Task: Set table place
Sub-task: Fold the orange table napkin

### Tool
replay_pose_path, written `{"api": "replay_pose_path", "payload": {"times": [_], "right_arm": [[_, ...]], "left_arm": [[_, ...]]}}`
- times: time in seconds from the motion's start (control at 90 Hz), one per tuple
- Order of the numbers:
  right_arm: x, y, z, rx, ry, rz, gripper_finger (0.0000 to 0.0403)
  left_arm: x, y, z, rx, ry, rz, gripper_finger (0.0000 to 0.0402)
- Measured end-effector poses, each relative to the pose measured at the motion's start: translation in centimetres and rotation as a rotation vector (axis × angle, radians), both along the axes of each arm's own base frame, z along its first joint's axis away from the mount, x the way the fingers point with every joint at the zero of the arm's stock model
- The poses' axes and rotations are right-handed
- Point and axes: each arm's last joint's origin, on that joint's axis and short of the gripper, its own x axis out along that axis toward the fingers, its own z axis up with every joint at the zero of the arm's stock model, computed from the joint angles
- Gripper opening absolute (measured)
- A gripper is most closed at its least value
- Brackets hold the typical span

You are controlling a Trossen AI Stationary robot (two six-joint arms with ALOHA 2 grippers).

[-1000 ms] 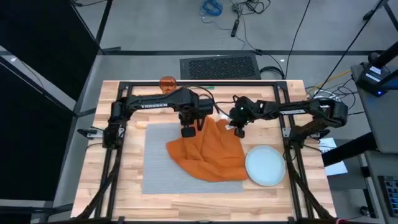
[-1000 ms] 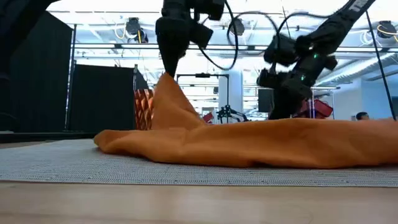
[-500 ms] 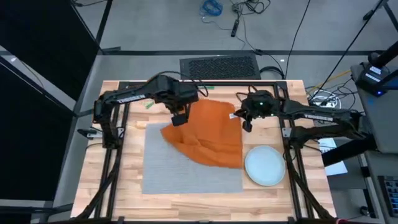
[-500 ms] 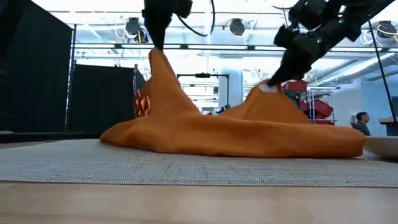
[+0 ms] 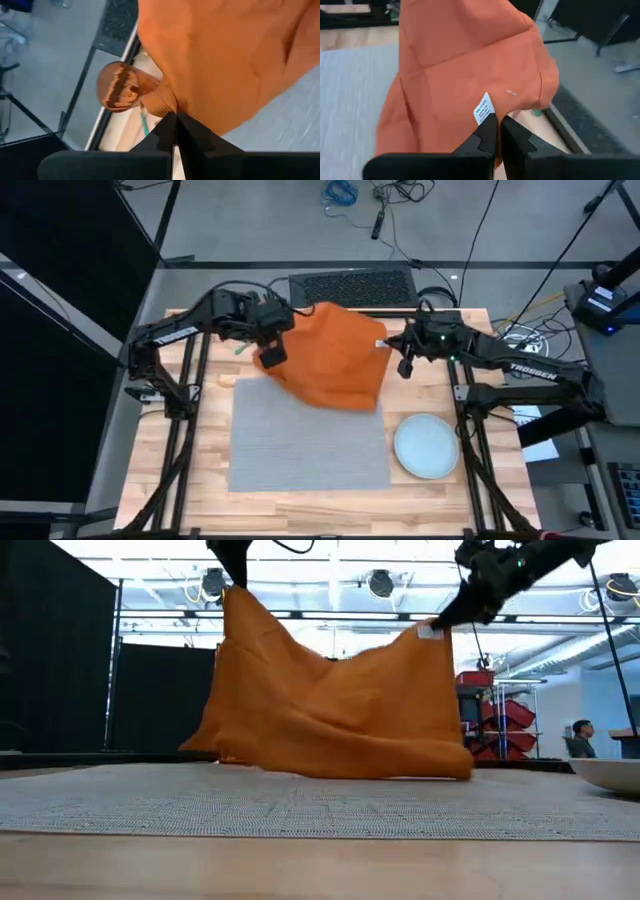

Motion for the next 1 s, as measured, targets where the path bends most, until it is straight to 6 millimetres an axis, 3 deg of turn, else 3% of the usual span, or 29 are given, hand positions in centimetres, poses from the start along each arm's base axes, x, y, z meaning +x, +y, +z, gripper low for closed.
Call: {"api": "replay_pose_path", "payload": {"times": [0.244, 0.522, 1.0], "right_arm": [[-0.4, -0.1, 3.2, -0.095, -0.030, -0.056, 0.0000], [-0.8, -0.4, 4.9, -0.144, -0.053, -0.090, 0.0000], [-2.4, -2.1, 8.2, -0.207, -0.123, -0.168, 0.0000]], "left_arm": [[-0.9, 0.0, 0.8, 0.082, -0.010, 0.027, 0.0000], [-2.0, 0.4, 1.6, 0.160, -0.017, 0.066, 0.0000], [-2.2, 3.9, 2.7, 0.252, -0.126, 0.134, 0.0000]]}}
